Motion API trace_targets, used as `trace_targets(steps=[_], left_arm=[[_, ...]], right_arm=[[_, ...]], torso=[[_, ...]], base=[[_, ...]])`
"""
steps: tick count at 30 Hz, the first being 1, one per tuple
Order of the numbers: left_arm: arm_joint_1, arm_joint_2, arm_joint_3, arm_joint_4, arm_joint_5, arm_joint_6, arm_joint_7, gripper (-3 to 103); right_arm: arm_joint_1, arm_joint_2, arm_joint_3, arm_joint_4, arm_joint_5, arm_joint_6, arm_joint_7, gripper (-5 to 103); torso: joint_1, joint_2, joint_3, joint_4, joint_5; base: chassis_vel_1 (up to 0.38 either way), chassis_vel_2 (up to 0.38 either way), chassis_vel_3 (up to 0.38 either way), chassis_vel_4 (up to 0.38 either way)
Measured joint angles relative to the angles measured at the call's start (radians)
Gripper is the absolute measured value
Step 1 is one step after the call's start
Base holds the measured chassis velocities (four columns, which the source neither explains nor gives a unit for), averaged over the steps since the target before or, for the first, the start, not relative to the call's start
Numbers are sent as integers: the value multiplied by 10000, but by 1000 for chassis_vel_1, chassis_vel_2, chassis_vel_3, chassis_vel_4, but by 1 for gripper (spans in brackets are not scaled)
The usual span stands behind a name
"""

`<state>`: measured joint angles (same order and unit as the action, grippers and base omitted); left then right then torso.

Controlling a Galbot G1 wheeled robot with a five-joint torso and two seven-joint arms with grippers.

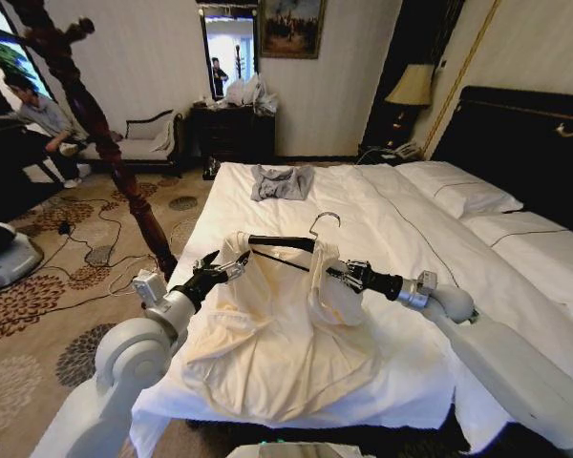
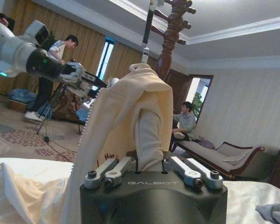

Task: Pick up the clothes from the bed and hang them on the clothes hanger.

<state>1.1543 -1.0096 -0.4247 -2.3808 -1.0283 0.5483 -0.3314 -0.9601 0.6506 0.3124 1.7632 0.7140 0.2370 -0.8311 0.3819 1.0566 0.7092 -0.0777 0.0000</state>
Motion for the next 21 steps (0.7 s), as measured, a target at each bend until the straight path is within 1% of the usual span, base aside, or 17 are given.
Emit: trace_targets(steps=[1, 3, 4, 6, 7, 9, 10, 14, 16, 19, 20, 21], left_arm=[[0, 0, 0, 0, 0, 0, 0, 101], [-68, -53, 95, 145, 3, -84, 40, 90], [-68, -53, 95, 145, 3, -84, 40, 90], [-130, -139, 170, 286, 3, -201, 148, 80], [-130, -139, 170, 286, 3, -201, 148, 80], [-162, -185, 206, 351, 2, -285, 300, 69], [-162, -185, 206, 351, 2, -285, 300, 69], [-157, -189, 232, 386, 3, -393, 494, 47], [-147, -189, 231, 380, 4, -403, 525, 47], [-37, -169, 218, 235, 20, -413, 614, 31], [-37, -169, 218, 235, 20, -413, 614, 31], [13, -155, 202, 178, 32, -409, 635, 26]], right_arm=[[0, 0, 0, 0, 0, 0, 0, 19], [28, -9, -67, 82, 0, -14, 1, 19], [28, -9, -67, 82, 0, -14, 1, 19], [69, -23, -141, 157, 0, -25, 1, 19], [69, -23, -141, 157, 0, -25, 1, 19], [87, -23, -199, 164, -7, -31, 3, 19], [87, -23, -199, 164, -7, -31, 3, 19], [114, 9, -273, 112, -41, -31, 1, 19], [123, 23, -287, 82, -55, -28, 0, 19], [159, 80, -330, -86, -116, 1, -14, 19], [159, 80, -330, -86, -116, 1, -14, 19], [172, 101, -337, -166, -135, 17, -20, 19]], torso=[[0, 0, 0, 0, 0], [0, 0, 0, 0, 0], [0, 0, 0, 0, 0], [0, 0, 0, 0, -1], [0, 0, 0, 0, -1], [0, 0, 0, 0, 0], [0, 0, 0, 0, 0], [0, 0, 0, 0, 0], [0, 0, 0, 0, 0], [0, 0, 0, 0, 1], [0, 0, 0, 0, 1], [0, 0, 0, 0, 0]], base=[[0, 0, 0, 0], [0, 0, 0, 0], [0, 0, 0, 0], [0, 0, 0, 0], [0, 0, 0, 0], [0, 0, 0, 0], [0, 0, 0, 0], [0, 0, 0, 0], [0, 0, 0, 0], [0, 0, 0, 0], [0, 0, 0, 0], [0, 0, 0, 0]])
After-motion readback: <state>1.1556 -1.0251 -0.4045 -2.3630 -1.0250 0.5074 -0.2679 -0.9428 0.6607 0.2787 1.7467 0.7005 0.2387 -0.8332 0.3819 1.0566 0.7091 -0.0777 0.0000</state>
